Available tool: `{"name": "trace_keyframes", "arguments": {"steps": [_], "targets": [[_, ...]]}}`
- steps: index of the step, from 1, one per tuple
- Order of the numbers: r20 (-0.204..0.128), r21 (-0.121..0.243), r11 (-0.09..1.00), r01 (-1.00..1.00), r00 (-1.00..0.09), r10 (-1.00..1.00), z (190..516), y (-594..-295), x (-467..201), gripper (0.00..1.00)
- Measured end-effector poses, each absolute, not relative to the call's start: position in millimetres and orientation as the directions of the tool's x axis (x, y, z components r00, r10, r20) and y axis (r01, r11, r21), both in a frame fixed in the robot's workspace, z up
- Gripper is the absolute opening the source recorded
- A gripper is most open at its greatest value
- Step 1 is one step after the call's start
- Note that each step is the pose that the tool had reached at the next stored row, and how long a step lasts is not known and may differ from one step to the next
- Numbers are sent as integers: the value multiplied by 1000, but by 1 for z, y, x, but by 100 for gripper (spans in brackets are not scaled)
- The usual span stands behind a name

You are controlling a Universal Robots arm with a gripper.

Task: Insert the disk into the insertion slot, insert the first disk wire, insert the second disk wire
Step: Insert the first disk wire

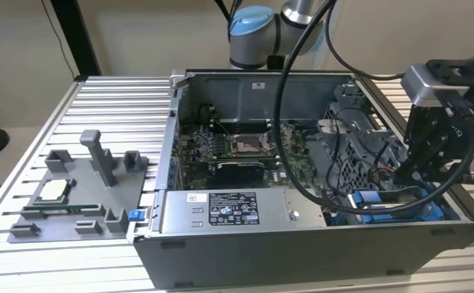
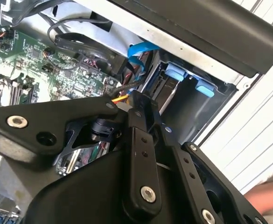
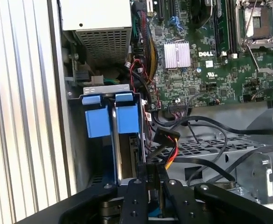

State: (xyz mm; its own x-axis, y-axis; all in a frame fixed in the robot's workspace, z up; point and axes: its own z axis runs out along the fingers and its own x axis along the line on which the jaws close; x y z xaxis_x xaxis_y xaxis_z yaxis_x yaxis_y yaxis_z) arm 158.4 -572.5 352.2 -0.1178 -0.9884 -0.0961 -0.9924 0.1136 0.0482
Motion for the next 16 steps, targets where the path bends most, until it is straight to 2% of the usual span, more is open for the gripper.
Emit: {"name": "trace_keyframes", "arguments": {"steps": [16], "targets": [[-96, 48, 93, -994, -97, -991, 349, -578, 165, 0]]}}
